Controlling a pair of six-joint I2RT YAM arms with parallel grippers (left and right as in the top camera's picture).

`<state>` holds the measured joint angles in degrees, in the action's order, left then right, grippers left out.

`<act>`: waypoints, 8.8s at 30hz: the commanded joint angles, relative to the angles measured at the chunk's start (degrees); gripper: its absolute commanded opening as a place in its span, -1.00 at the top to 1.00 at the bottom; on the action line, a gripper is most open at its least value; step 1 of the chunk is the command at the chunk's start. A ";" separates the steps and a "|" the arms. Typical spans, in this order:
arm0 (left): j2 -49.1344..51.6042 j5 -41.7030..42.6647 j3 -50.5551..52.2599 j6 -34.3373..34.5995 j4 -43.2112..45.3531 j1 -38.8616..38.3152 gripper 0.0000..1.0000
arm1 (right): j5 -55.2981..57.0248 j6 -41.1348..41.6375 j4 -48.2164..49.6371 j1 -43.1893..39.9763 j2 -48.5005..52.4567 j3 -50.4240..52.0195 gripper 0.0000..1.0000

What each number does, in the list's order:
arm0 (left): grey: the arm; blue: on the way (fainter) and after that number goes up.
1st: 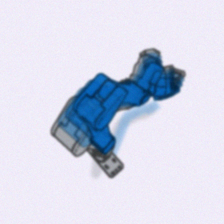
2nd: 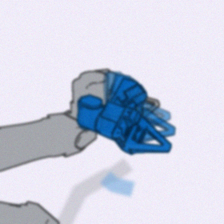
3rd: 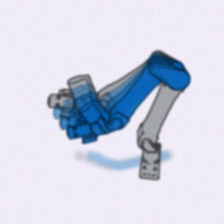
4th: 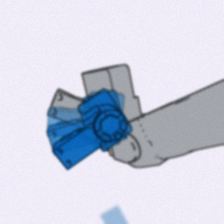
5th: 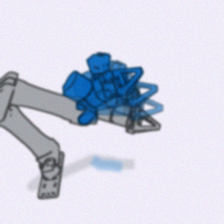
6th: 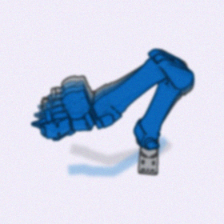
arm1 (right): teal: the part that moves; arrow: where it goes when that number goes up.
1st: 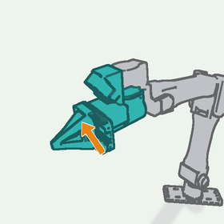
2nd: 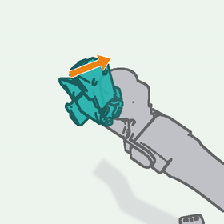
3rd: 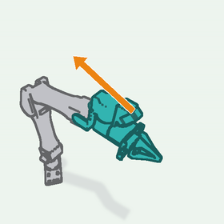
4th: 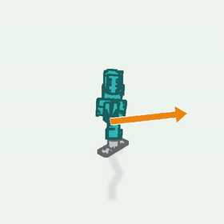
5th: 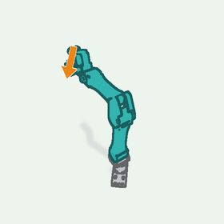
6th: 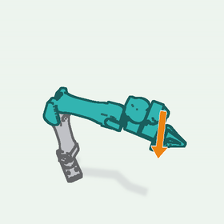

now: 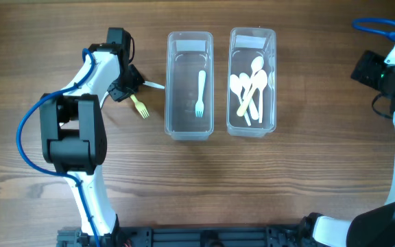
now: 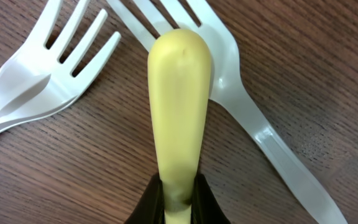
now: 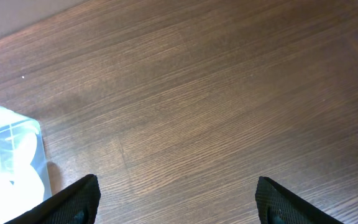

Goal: Pack container
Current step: 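Carry the yellow fork into the left container and release, then move left gripper to the white forks and grasp one, then carry the white fork into the left container and release, then return left gripper to the white forks and grasp another, then place the second white fork into the left container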

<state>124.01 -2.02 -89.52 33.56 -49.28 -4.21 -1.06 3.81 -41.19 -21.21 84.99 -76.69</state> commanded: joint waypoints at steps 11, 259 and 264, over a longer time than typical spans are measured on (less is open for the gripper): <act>-12.07 2.25 0.15 -5.73 -4.55 -1.88 0.92 | -0.52 0.85 -0.02 -0.13 -0.36 -0.87 -0.60; -18.29 -9.62 -13.27 -13.90 -3.32 -21.90 -0.74 | -0.28 6.69 -1.86 -0.13 -0.03 -0.44 -0.54; -17.70 1.75 -13.25 -16.20 -4.33 -14.01 -0.99 | -0.28 6.69 -2.14 -0.13 -0.03 -0.44 -0.54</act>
<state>104.84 -6.07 -103.09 19.20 -52.60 -22.79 -2.50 9.85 -43.24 -21.21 84.99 -76.69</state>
